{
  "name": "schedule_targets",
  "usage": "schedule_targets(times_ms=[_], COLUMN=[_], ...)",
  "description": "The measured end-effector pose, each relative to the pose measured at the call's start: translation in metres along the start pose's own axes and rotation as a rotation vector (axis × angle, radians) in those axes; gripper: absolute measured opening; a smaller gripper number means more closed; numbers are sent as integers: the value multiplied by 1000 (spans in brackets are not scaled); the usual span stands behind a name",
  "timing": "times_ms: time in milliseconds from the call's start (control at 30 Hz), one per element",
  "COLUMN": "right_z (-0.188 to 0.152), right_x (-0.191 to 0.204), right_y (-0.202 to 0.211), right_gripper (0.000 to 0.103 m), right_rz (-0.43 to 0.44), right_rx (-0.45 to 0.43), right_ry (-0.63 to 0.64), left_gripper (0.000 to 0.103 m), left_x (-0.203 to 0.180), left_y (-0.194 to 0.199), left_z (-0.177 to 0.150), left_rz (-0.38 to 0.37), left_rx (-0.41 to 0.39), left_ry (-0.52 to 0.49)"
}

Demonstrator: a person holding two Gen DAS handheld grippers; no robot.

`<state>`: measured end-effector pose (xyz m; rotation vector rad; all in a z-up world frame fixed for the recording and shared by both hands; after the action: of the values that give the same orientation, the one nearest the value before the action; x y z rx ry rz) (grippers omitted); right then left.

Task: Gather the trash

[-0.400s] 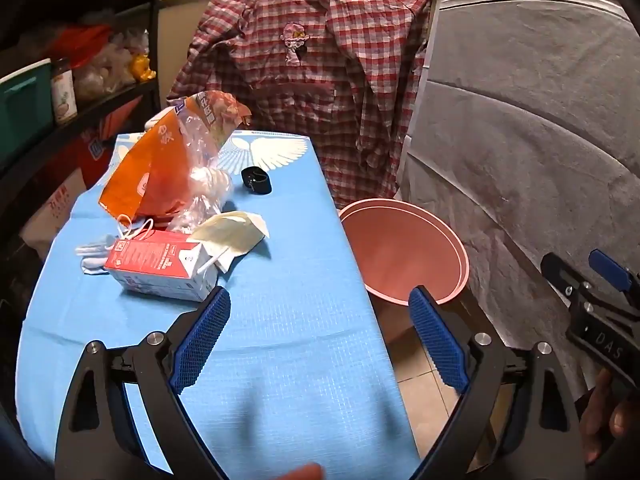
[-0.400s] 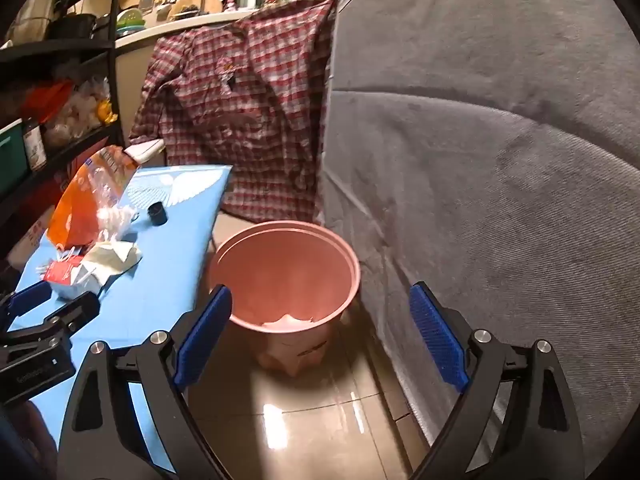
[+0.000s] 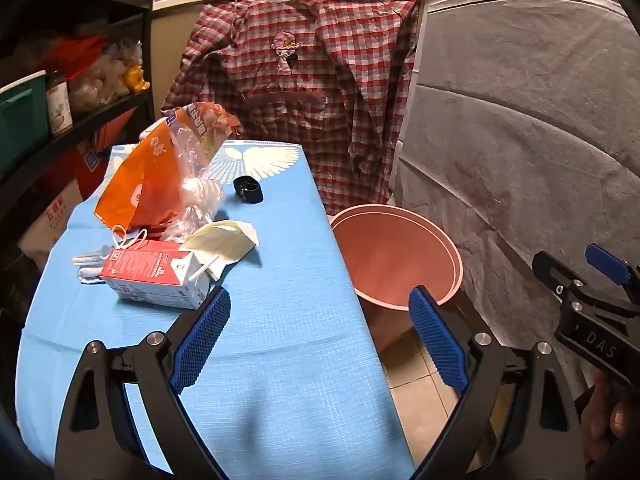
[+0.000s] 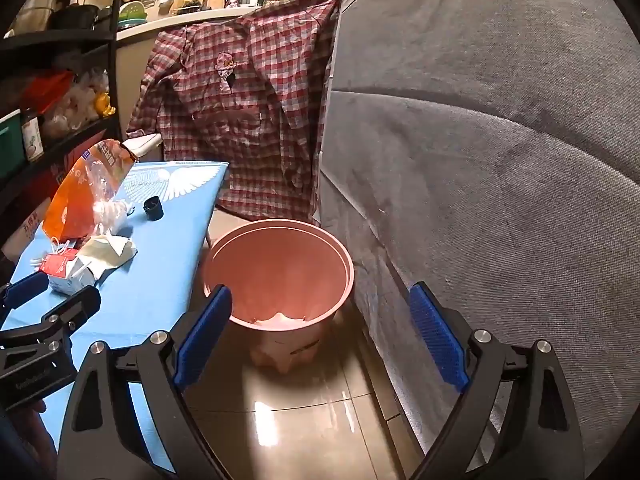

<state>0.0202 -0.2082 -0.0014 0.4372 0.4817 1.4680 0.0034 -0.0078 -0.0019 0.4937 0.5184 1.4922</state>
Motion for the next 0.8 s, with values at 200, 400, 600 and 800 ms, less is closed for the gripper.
schedule_targets(times_ms=[200,400,600,800], right_z=[-2,-2,-3,-2], right_x=[5,5,5,4], right_y=[2,3,2,1], right_gripper=[89,89,89,89], right_rz=[5,0,-4,-1], right_rx=[2,3,-2,1], right_ry=[19,9,15,13], left_gripper=[88,88,88,88], left_x=[1,1,2,2], left_y=[0,0,1,1], left_z=[1,2,1,2], left_rz=[2,1,0,-1], left_rx=[0,-2,-2,-6], left_ry=[8,10,8,6])
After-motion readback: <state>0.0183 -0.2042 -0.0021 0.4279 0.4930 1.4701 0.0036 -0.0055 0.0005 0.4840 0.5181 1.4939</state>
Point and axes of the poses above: each gripper's, at about its wrist camera, not at the fingertips, and y roughly against the way its jaws point, x to its left, z to its top, the point moved 1 cm from there along -y, roughly the way its jaws point, and after that the axes turned 5 degrees about -y, right-handed, at the moved point
